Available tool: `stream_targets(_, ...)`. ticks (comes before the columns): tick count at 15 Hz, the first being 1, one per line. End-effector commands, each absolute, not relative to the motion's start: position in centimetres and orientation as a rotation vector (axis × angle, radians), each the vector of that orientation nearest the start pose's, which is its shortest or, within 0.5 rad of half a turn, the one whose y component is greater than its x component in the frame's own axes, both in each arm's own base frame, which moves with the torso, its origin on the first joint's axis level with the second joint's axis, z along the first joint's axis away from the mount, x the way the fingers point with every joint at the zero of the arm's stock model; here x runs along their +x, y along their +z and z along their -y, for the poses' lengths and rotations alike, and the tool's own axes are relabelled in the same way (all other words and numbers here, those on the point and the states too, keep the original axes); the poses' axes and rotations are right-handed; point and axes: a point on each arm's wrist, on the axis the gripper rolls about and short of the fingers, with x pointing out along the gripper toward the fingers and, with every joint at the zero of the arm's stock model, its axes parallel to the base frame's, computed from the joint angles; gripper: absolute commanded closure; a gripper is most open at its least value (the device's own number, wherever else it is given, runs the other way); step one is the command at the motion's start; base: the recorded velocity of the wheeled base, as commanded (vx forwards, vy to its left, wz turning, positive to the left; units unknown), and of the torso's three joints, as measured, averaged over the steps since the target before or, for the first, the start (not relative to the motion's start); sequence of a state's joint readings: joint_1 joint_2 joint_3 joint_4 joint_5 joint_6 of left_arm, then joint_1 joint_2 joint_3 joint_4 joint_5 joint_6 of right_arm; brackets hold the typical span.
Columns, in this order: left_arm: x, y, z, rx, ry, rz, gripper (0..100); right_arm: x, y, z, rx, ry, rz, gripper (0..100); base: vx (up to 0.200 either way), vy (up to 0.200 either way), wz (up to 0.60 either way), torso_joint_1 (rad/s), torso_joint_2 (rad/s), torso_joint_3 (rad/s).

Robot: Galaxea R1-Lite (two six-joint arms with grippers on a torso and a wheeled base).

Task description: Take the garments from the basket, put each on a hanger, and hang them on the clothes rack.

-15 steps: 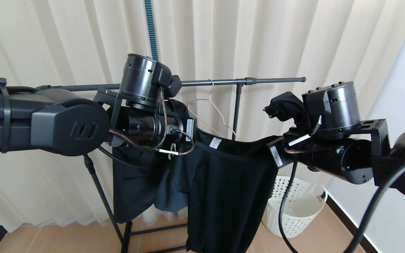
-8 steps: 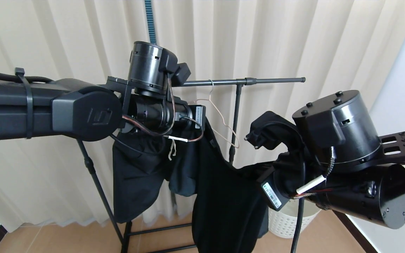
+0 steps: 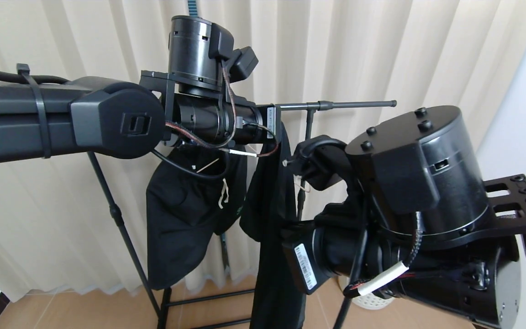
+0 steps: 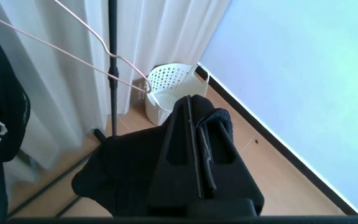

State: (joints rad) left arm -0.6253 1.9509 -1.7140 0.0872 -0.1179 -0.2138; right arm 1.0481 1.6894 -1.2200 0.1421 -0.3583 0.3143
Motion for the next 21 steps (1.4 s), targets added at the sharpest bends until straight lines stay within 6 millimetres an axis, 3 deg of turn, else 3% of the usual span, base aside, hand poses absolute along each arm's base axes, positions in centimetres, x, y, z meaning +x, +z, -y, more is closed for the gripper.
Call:
stream_targets(1,32.1,27.7,23.7,-0.119,-0.702,-0.400,100,16.2,22.1,-28.5,-0.033,0.616,-0.581,100,0.000,0.000,0.00,0.000,0.00,0.000)
stream_targets(5,32.2,27.5,23.3,-0.118,-0.691,-0.409,100,16.1,22.1,-27.9,-0.041,0.637,-0.545,100,0.000,0.000,0.00,0.000,0.00,0.000)
stream_targets(8,32.7,27.1,22.2,-0.122,-0.658,-0.424,100,17.9,21.9,-23.8,-0.240,0.573,-0.507,100,0.000,0.000,0.00,0.000,0.00,0.000)
stream_targets(10,31.9,26.7,21.6,-0.114,-0.649,-0.450,100,19.4,21.6,-21.7,-0.331,0.505,-0.538,100,0.000,0.000,0.00,0.000,0.00,0.000)
stream_targets(12,31.2,26.4,20.9,-0.104,-0.642,-0.467,100,20.8,21.6,-20.6,-0.338,0.450,-0.537,100,0.000,0.000,0.00,0.000,0.00,0.000)
stream_targets(13,30.4,26.5,20.2,-0.097,-0.637,-0.475,100,22.4,21.8,-19.7,-0.315,0.391,-0.535,100,0.000,0.000,0.00,0.000,0.00,0.000)
stream_targets(17,28.5,25.0,19.1,-0.028,-0.612,-0.543,100,26.8,20.6,-20.2,-0.258,0.293,-0.522,100,0.000,0.000,0.00,0.000,0.00,0.000)
stream_targets(20,27.0,23.6,18.9,0.023,-0.554,-0.615,100,28.8,20.4,-20.7,-0.197,0.256,-0.488,100,0.000,0.000,0.00,0.000,0.00,0.000)
stream_targets(21,25.6,22.8,19.1,0.055,-0.561,-0.665,100,29.6,20.7,-21.3,-0.134,0.243,-0.469,100,0.000,0.000,0.00,0.000,0.00,0.000)
